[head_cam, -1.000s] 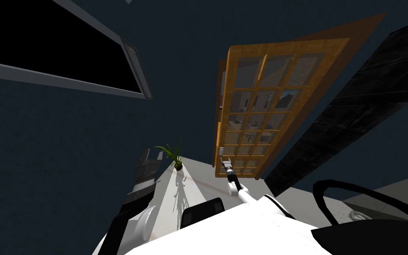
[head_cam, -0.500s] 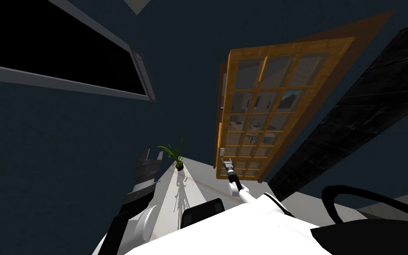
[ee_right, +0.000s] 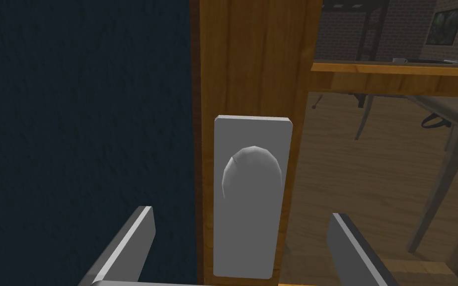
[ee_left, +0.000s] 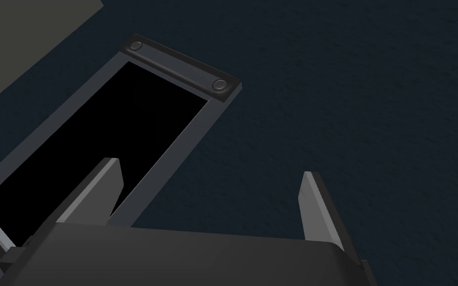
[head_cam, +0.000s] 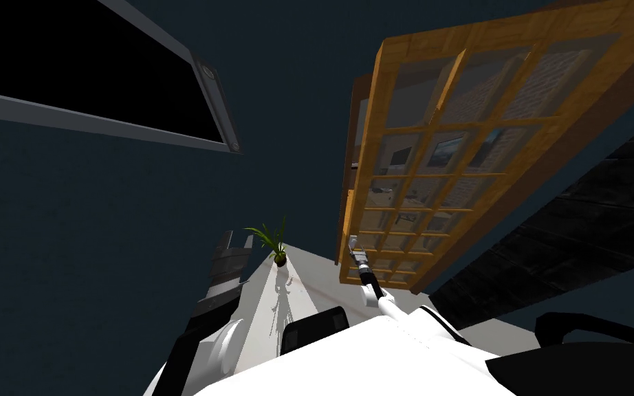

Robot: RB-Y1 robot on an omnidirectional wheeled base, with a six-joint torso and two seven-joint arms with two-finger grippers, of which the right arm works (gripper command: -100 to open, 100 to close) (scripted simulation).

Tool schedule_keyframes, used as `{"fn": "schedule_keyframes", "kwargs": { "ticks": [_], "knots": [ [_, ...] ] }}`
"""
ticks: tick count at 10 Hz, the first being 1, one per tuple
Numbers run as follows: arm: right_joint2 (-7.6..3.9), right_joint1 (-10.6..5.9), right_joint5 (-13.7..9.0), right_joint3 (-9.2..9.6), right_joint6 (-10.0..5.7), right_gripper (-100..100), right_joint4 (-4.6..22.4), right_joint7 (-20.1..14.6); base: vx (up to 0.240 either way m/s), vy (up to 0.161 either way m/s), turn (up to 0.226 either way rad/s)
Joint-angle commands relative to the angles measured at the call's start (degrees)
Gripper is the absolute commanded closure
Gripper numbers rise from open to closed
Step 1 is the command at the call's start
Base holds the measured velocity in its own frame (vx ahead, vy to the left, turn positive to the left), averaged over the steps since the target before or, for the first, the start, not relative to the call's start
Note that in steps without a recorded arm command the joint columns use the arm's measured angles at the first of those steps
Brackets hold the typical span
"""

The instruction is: Pull the door open

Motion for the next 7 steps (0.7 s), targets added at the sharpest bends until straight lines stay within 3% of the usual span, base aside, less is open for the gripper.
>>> {"fn": "schedule_keyframes", "kwargs": {
  "ticks": [1,2,5,6,7],
  "knots": [
    [-1.02,0.32,-0.2,-0.20,-0.92,-100,1.0,-1.3,0.191,-0.018,0.113],
    [-1.65,0.66,-0.3,-0.33,-1.13,-100,1.1,-1.9,0.177,-0.027,0.075],
    [-1.67,0.91,-0.3,-0.35,-0.76,-100,0.5,-1.8,0.060,-0.008,0.005],
    [-1.67,0.91,-0.3,-0.35,-0.76,100,0.5,-1.8,0.000,0.000,0.000],
    [-1.67,0.91,-0.3,-0.35,-0.76,100,0.5,-1.8,-0.006,-0.006,-0.015]
  ]
}}
